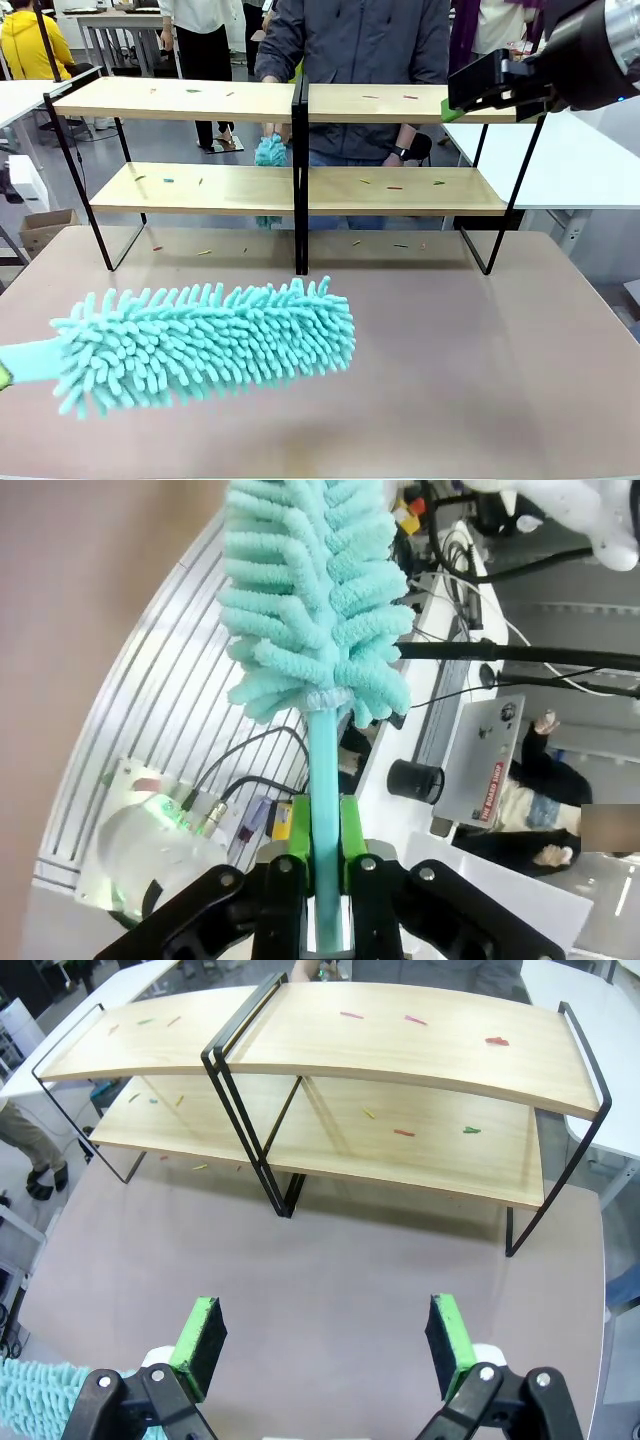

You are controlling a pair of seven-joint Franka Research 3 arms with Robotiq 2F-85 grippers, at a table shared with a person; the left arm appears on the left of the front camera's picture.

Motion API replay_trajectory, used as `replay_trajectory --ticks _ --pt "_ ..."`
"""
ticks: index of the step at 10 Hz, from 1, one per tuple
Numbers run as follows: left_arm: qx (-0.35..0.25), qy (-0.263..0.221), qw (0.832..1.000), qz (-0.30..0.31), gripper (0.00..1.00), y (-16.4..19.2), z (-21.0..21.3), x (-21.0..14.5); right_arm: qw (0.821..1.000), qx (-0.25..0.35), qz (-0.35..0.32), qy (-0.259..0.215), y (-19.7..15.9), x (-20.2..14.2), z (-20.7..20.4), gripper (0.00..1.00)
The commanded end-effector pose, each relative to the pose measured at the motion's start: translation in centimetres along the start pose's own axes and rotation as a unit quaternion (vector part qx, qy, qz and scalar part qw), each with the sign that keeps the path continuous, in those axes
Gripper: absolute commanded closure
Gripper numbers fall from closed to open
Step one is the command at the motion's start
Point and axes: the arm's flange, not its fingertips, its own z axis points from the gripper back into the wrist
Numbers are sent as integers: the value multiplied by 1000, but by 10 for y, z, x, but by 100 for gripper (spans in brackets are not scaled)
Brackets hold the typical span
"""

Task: Clean the shelves.
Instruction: Clean a randomly selected level of the Shelf with the Duster.

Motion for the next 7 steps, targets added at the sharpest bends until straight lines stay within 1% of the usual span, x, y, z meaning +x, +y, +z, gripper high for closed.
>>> replay_trajectory --ticks 1,2,3,4,5,6,7 --pt "24 26 999 -23 87 -12 -34 11 1000 1 -1 0 -1 0 -1 0" --pt "26 57 997 -34 87 -13 -55 34 1000 1 -1 0 -1 0 -1 0" --pt "16 37 999 -5 87 -10 -76 67 1000 1 -1 0 -1 0 -1 0" --pt "53 -3 997 48 87 -7 -96 95 1000 1 -1 0 -1 0 -1 0" --pt "71 7 995 73 87 -2 -117 118 1000 1 -1 0 -1 0 -1 0" --pt "93 -7 991 93 87 7 -124 135 1000 1 -1 0 -1 0 -1 0" --pt "95 -38 988 115 87 16 -116 145 1000 1 -1 0 -1 0 -1 0"
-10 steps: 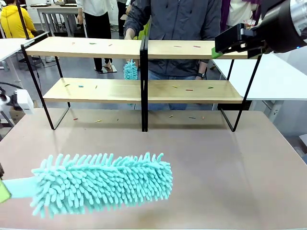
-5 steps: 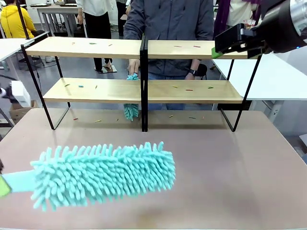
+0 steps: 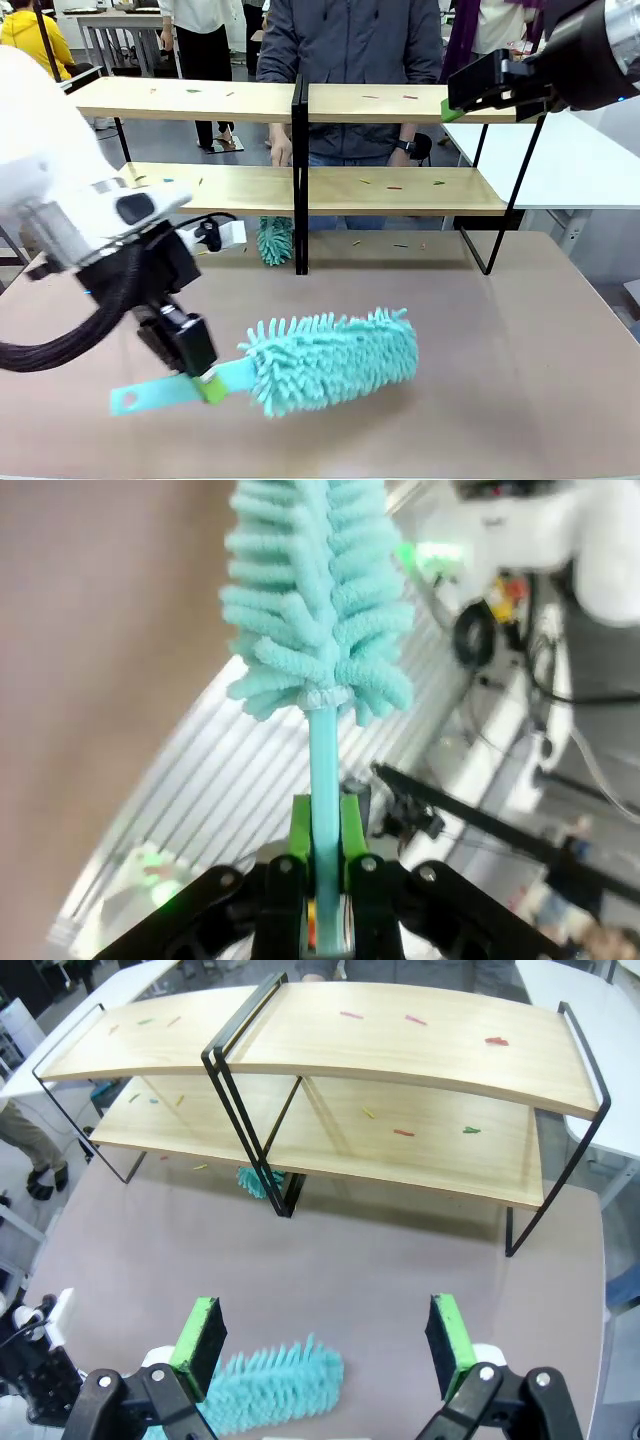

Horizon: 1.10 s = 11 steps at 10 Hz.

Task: Clean the shelves.
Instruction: Clean a randomly selected level of the Shelf with the Duster.

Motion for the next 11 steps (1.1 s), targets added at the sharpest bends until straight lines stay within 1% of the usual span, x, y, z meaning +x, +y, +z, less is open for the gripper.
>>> replay_trajectory --ticks 1,2,3,4,5,6,7,8,9,10,11 --pt "-41 26 999 13 87 9 17 11 1000 1 -1 0 -1 0 -1 0" --pt "-51 55 997 -3 87 8 20 3 1000 1 -1 0 -1 0 -1 0" --pt "-106 175 975 -87 87 0 17 -13 1000 1 -1 0 -1 0 -1 0" --pt "-97 221 963 -120 87 -8 8 -23 1000 1 -1 0 -1 0 -1 0" --pt "-79 231 962 -125 87 -12 -1 -26 1000 1 -1 0 -1 0 -1 0" --pt "-73 259 952 -145 87 -13 -9 -28 1000 1 -1 0 -1 0 -1 0" --pt "-82 239 956 -150 87 -15 -11 -27 1000 1 -1 0 -1 0 -1 0" --pt "-68 178 976 -100 87 -10 -2 -28 1000 1 -1 0 -1 0 -1 0" --pt "-90 254 954 -131 87 -22 -16 -36 1000 1 -1 0 -1 0 -1 0" --pt "-80 235 960 -128 87 -19 -12 -32 1000 1 -1 0 -1 0 -1 0" --pt "-86 166 977 -104 87 -19 -7 -24 1000 1 -1 0 -1 0 -1 0"
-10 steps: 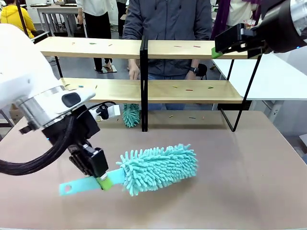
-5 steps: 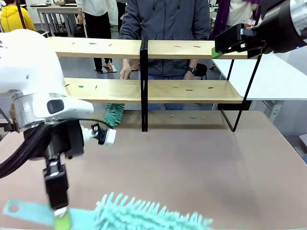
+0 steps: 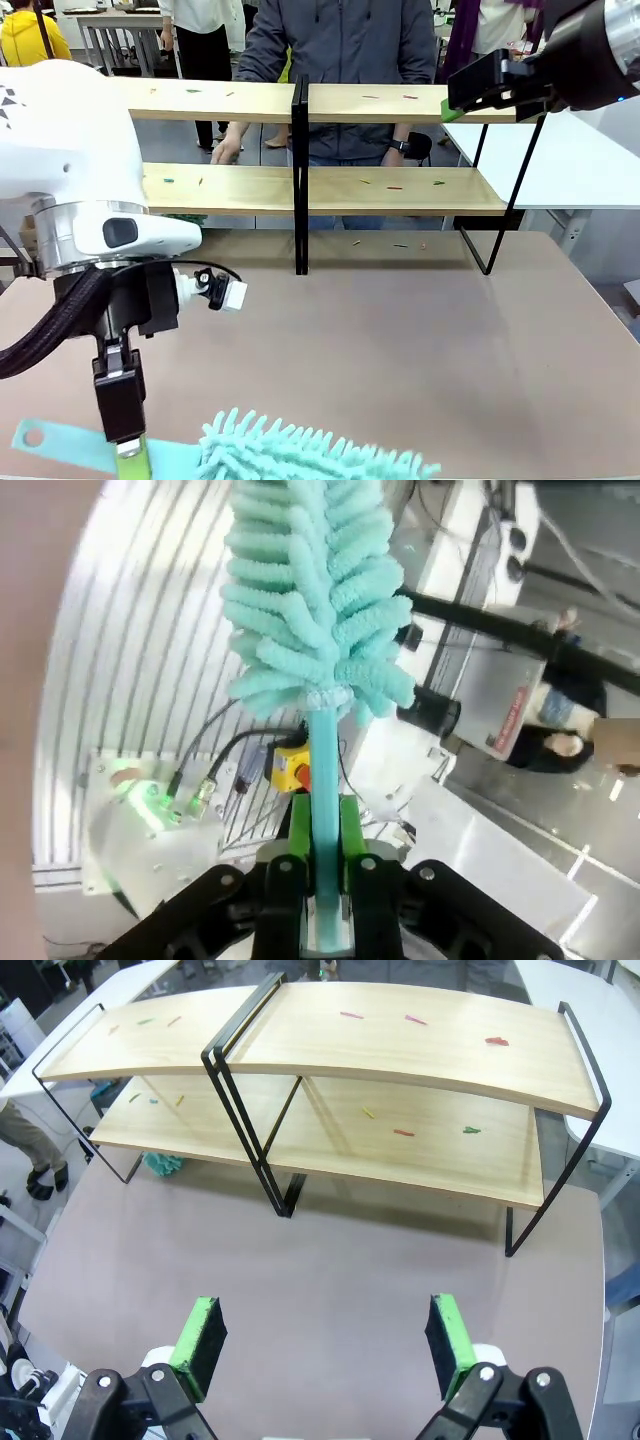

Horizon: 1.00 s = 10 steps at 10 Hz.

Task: Clean the shelves.
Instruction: Clean a randomly selected level of the Shelf with the Duster.

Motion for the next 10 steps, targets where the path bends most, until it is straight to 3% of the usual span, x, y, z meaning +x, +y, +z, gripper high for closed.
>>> replay_trajectory --ticks 1,2,3,4,6,8,9,10 --pt "34 -148 986 65 87 -1 5 18 1000 1 -1 0 -1 0 -1 0" --pt "60 -194 976 83 87 -2 1 37 1000 1 -1 0 -1 0 -1 0" --pt "92 -261 954 112 87 3 1 51 1000 1 -1 0 -1 0 -1 0" --pt "92 -249 956 124 87 10 -2 63 1000 1 -1 0 -1 0 -1 0" --pt "143 -278 934 171 87 22 -8 86 1000 1 -1 0 -1 0 -1 0" --pt "208 -369 883 204 87 30 -15 107 1000 1 -1 0 -1 0 -1 0" --pt "222 -390 864 228 87 33 -15 111 1000 1 -1 0 -1 0 -1 0" --pt "181 -325 891 261 87 40 -10 108 1000 1 -1 0 -1 0 -1 0"
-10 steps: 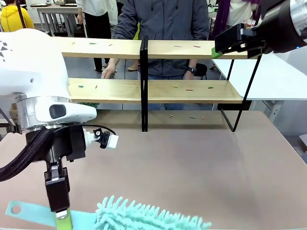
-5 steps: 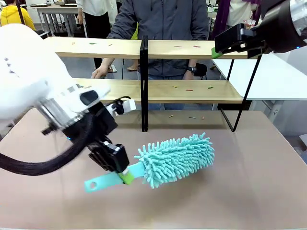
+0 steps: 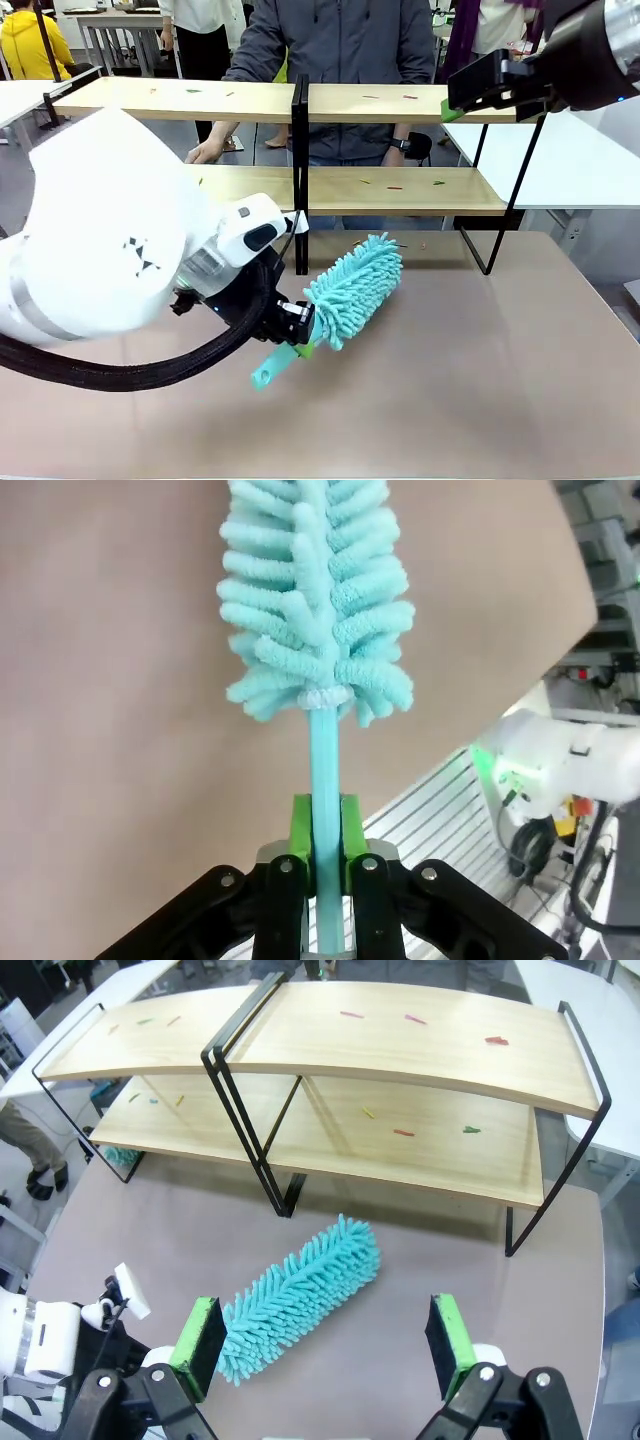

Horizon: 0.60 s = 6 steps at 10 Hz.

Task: Clean the shelves.
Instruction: Clean a randomly selected level of the Shelf with the Duster.

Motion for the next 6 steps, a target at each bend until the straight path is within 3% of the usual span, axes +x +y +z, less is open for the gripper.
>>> replay_trajectory --ticks 1,4,6 --pt "-18 -6 1000 -24 87 -3 9 -1 1000 1 -1 0 -1 0 -1 0" --pt "-3 4 1000 -5 87 -1 0 0 1000 1 -1 0 -1 0 -1 0" --pt "33 -39 998 31 87 -15 -25 20 1000 1 -1 0 -1 0 -1 0"
